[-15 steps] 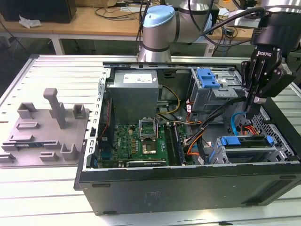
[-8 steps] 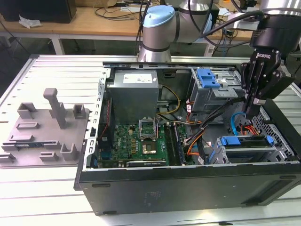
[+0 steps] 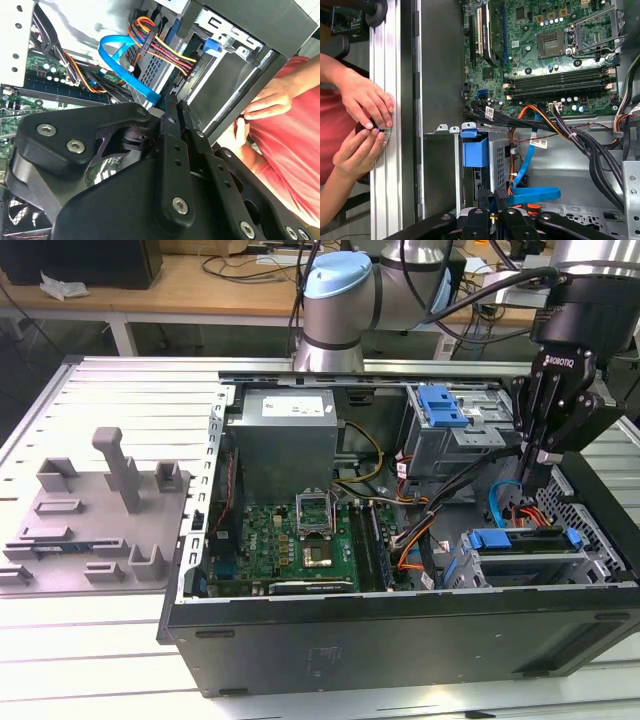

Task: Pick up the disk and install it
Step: 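Insert the second disk wire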

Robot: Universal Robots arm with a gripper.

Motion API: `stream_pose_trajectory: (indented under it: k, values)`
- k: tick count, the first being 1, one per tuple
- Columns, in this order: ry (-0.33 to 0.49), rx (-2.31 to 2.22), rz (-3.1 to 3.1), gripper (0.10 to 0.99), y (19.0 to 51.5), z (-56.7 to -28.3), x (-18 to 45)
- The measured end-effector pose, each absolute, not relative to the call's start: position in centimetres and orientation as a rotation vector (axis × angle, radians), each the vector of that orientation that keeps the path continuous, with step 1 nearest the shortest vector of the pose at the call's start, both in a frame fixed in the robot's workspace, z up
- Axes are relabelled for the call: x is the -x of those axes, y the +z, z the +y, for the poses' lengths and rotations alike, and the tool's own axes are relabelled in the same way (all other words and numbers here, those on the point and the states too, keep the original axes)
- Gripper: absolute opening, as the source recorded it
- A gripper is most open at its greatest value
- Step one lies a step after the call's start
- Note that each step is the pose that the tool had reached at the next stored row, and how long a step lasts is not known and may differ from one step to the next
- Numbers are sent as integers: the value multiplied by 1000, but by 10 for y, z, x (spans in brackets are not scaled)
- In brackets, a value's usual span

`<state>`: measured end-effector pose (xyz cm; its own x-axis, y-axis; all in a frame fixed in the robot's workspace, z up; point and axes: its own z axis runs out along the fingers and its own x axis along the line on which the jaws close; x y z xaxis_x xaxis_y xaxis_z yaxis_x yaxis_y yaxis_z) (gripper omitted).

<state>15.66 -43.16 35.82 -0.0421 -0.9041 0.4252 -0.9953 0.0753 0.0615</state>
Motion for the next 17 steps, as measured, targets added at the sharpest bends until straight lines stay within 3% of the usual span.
stream_pose_trajectory:
  k: [6, 14, 17]
  values:
    - [348, -1895, -2015, 161, 358, -439, -156]
    - [242, -1972, -2093, 161, 358, -465, -155]
    - [166, -2014, -2133, 161, 358, -470, -155]
